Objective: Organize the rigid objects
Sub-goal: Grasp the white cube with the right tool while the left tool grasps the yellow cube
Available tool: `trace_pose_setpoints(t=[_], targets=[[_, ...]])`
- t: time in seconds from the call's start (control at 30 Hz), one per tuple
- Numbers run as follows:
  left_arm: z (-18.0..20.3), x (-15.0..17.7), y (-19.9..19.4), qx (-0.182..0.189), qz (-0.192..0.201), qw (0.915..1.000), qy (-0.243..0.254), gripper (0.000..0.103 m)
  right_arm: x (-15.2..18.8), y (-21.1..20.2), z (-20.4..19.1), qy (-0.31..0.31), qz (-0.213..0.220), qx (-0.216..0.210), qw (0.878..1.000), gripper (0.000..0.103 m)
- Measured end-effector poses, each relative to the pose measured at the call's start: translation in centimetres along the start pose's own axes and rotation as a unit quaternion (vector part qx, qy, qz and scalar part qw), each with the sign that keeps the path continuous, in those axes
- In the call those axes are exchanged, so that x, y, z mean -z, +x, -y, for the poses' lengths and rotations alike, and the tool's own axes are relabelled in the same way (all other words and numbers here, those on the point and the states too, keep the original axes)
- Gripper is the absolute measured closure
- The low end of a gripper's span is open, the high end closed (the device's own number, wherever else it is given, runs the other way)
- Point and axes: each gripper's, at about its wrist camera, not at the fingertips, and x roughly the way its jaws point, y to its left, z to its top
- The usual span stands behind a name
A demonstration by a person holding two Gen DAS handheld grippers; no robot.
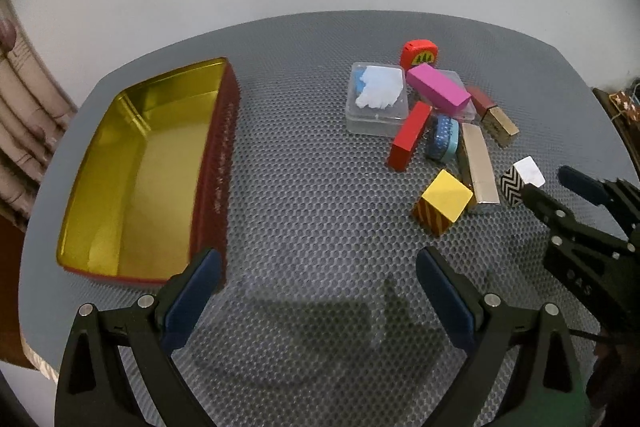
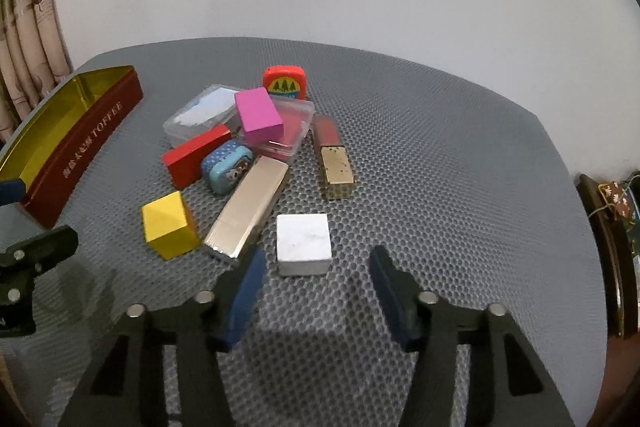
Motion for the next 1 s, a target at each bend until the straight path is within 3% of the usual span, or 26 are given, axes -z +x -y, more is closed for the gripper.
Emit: trace_pose_setpoints(t=[0.23, 0.37, 0.53, 0.77, 0.9, 0.97, 1.0], targets=[[2.1, -0.2, 1.7, 0.016, -0.002, 0.9992, 0.036, 0.006, -0.2, 2.2, 0.4, 0.008, -0.01, -0.011, 1.0, 0.051], [3.1, -0.5, 2.9, 0.041, -0.011, 0.9977, 0.052, 0.006, 0.0, 3.1, 0.8, 0.01, -0.016, -0.022, 1.0, 0.072], [4.1, -1.0, 4.1, 0.069, -0.017, 0.9946, 0.075, 0.006, 0.3, 3.1, 1.3, 0.013, -0.005, -0.017, 1.0, 0.073], [5.4, -1.6, 4.7, 0.075, -0.016, 0.9905, 0.114, 0.007, 0.5, 3.4, 2.6, 0.028, 0.007, -0.002, 1.0, 0.073], [5.7, -2.1, 5.0, 0.084, -0.021, 0.9901, 0.11, 0.019, 0.4, 3.7, 2.5, 0.033, 0.011, -0.002, 0.999, 0.073], [5.6, -2.2, 5.4, 0.086, -0.027, 0.9892, 0.115, 0.033, 0.6, 3.6, 2.6, 0.034, 0.013, -0.003, 0.999, 0.073], [5.6, -2.2, 5.6, 0.085, -0.03, 0.9891, 0.116, 0.035, 0.6, 3.6, 2.7, 0.035, 0.013, -0.004, 0.999, 0.073]])
